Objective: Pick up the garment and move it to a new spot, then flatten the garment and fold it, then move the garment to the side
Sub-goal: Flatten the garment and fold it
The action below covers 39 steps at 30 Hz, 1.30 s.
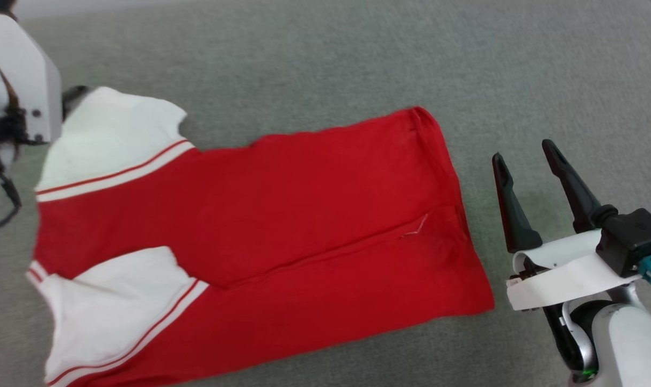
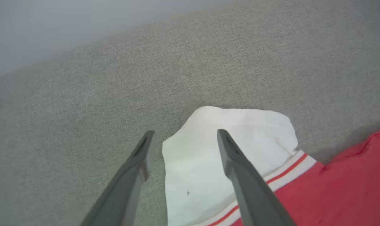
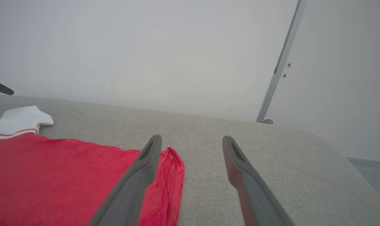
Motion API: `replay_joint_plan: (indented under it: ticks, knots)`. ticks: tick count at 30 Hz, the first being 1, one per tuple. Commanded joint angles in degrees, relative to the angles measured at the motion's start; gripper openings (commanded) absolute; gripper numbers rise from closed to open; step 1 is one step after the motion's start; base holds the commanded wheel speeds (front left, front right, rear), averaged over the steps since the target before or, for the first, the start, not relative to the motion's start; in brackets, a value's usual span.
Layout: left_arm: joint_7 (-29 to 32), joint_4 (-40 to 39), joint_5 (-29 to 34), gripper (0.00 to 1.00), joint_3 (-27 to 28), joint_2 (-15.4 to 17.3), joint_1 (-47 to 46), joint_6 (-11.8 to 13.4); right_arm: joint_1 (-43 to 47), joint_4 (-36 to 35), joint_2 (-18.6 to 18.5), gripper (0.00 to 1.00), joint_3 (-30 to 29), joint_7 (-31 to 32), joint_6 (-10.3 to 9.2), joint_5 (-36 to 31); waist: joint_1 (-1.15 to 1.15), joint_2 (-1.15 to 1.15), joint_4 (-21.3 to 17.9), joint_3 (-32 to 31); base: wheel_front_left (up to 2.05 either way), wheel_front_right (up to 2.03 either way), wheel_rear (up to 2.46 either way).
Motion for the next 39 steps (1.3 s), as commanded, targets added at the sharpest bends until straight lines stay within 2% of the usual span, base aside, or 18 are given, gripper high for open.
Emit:
replay_joint_plan:
  ticks: [1, 9, 15, 16, 17, 18, 22, 29, 39]
  knots:
    - [0.63, 0.98, -0.23, 1.0, -0.14, 0.02, -0.84, -0.57, -0.41, 0.45, 0.53, 1.0, -0.12, -0.16, -0.12, 0.03, 0.0, 0.0, -2.13, 2.26, 0.0, 0.0, 0.0]
    - [5.57, 7.32, 0.35, 1.0, -1.91, -0.5, -4.62, -2.99, -1.25, 1.77, 1.52, 1.0, -0.03, -0.02, -0.12, 0.73, 0.0, 0.0, -3.49, 4.37, 0.0, 0.0, 0.0]
    - [8.12, 11.8, 0.76, 1.0, -3.31, -1.03, -5.39, -3.41, -1.76, 2.07, 2.04, 1.0, -0.07, 0.7, -0.12, 1.13, 0.0, 0.0, -3.9, 5.38, 0.0, 0.0, 0.0]
    - [8.76, 12.59, 0.32, 0.84, -3.28, -1.39, -5.16, -3.42, -1.95, 1.95, 2.04, 1.0, 0.0, 0.67, -0.12, 0.96, 0.0, 0.0, -3.92, 5.5, 0.0, 0.0, 0.0]
    - [9.4, 13.1, 0.08, 0.45, -3.42, -1.77, -5.04, -3.46, -2.04, 1.91, 2.05, 1.0, 0.02, 0.71, -0.12, 0.93, 0.0, 0.0, -3.9, 5.58, 0.0, 0.0, 0.0]
    - [10.35, 13.47, -0.1, 0.0, -3.81, -2.15, -4.76, -3.68, -2.01, 2.0, 2.11, 1.0, 0.1, 1.1, -0.12, 1.34, 0.0, 0.0, -3.88, 5.6, 0.0, 0.0, 0.0]
    - [11.0, 14.14, 0.16, 0.0, -4.4, -2.6, -4.75, -3.84, -2.99, 1.21, 2.25, 1.0, 0.56, 3.58, -0.12, 3.09, 0.0, 0.0, -3.67, 5.64, 0.0, 0.0, 0.0]
    - [10.18, 13.66, 0.28, 0.0, -4.66, -4.26, -5.57, -3.8, -10.53, 2.47, 1.03, 1.0, 0.93, 14.59, -0.12, 5.2, 0.0, 0.0, -2.59, 5.88, 0.0, 0.0, 0.0]
    - [9.04, 12.93, 0.27, 0.0, -4.83, -6.57, -7.32, -3.65, -24.94, 16.8, -0.62, 1.0, 3.41, 33.95, -0.12, 10.89, 0.0, 0.0, 0.02, 7.0, 0.0, 0.0, 0.0]
